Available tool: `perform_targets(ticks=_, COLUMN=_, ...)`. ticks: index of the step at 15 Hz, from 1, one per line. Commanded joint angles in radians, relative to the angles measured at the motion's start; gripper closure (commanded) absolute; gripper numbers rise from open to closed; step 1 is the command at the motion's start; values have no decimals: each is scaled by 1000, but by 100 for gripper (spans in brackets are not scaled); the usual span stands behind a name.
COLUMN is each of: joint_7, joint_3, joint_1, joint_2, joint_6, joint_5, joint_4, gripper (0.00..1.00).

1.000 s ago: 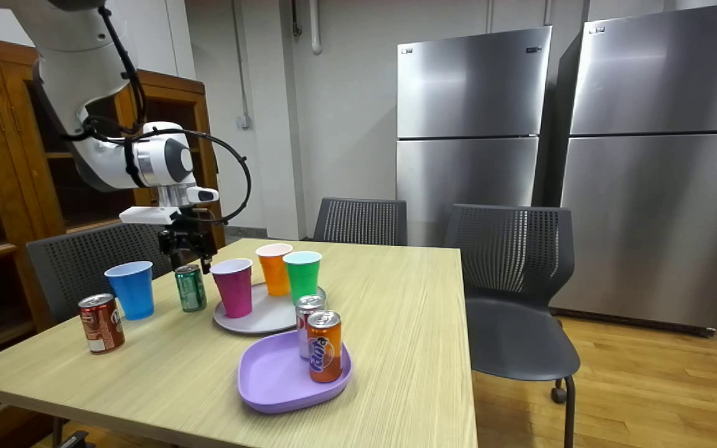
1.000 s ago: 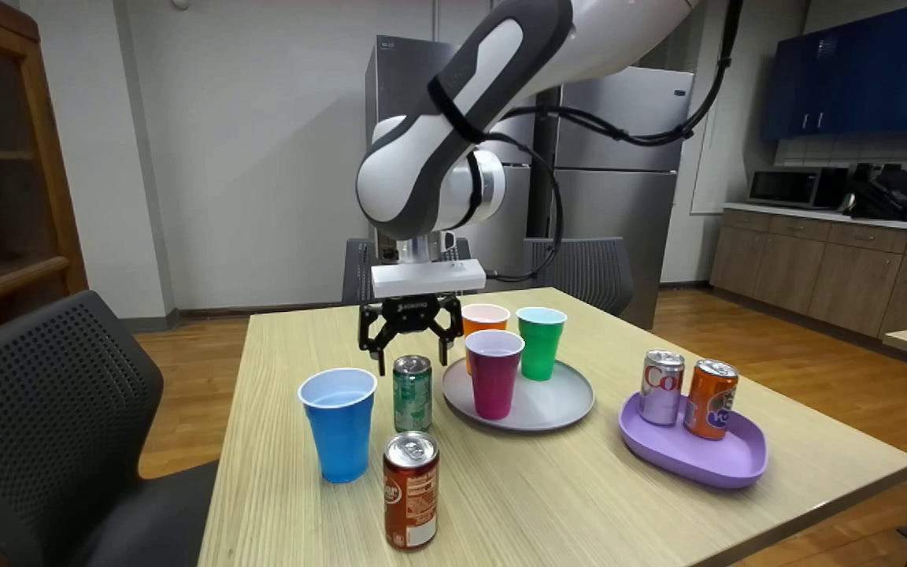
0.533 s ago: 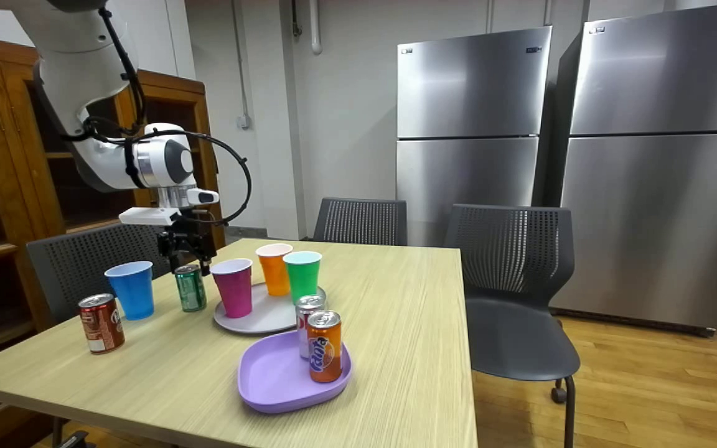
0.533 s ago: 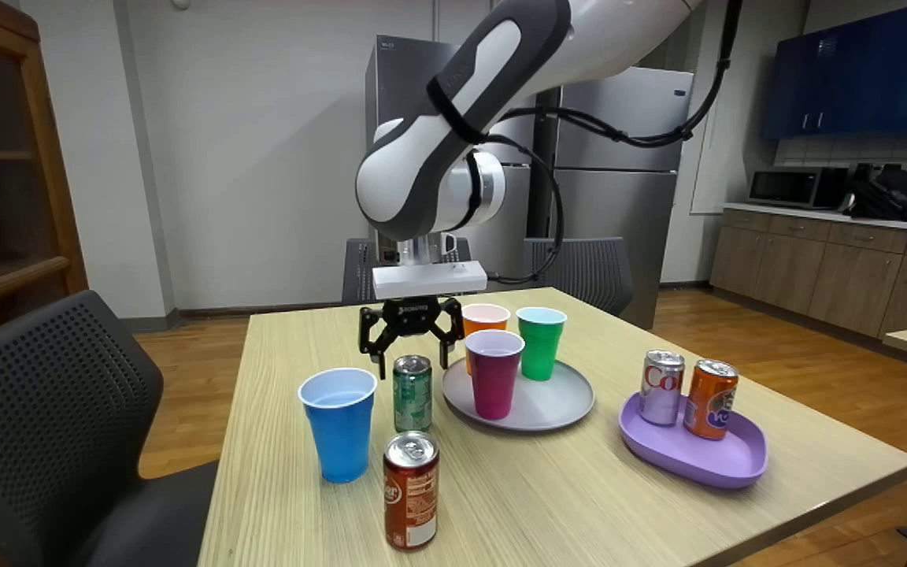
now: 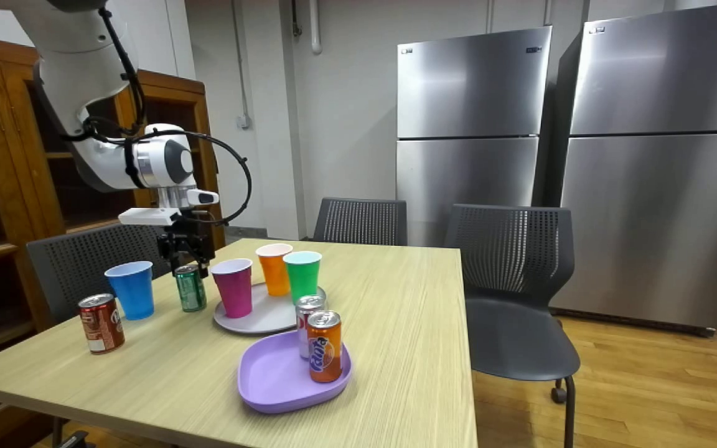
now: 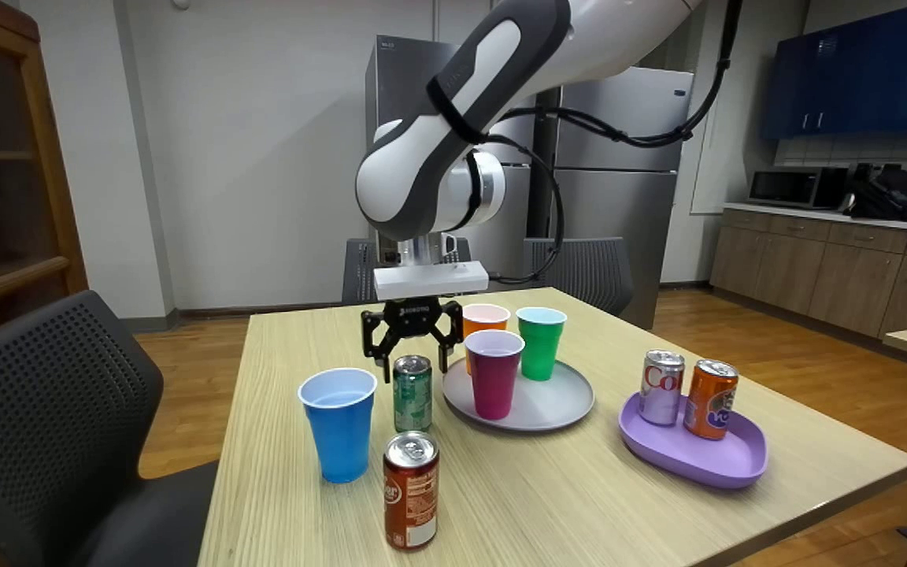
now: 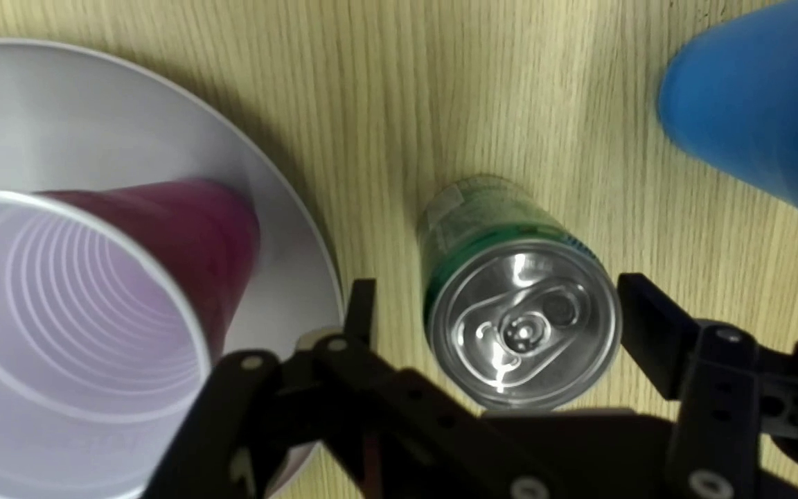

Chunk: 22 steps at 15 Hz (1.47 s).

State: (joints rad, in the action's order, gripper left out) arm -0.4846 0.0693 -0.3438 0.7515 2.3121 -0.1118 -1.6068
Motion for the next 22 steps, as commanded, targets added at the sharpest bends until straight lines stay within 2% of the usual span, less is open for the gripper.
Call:
perform_targets(ticks=1, joint_7=24, joint_3=-8, joint_1=-12, joint_2=-11, joint_6=-30, joint_5=18, joint_4=2, gripper=42)
perform_targets(ticks=3, joint_7=20, joint_3=-10, joint_1=-14, joint_2=-19, joint_6=-27, joint_5=16, joint_4=-7, gripper=58)
perform_targets(ticks=4, joint_7=17, joint_3=-12, joint_1=-16, joint_2=-26, joint_6=-23, joint_5=14, joint_4=-13, gripper=62)
perform_targets(ticks=10, joint_7=1, joint_3=-20, joint_1=-29, joint_2=-98, joint_6=23, joint_5=-1, joint_4=-81, gripper=62)
perform_targets(ticks=13, joint_7=-8, joint_3=-21, joint_1=-33, joint_2=-159, joint_6=59, joint_5=-4, joint_4=-154, gripper=62)
perform_targets(ticks=22, joint_7=-31, joint_3=-21, joint_1=-27, joint_2=-387, joint_6=186, joint_5=-13, joint_4=-488, gripper=62)
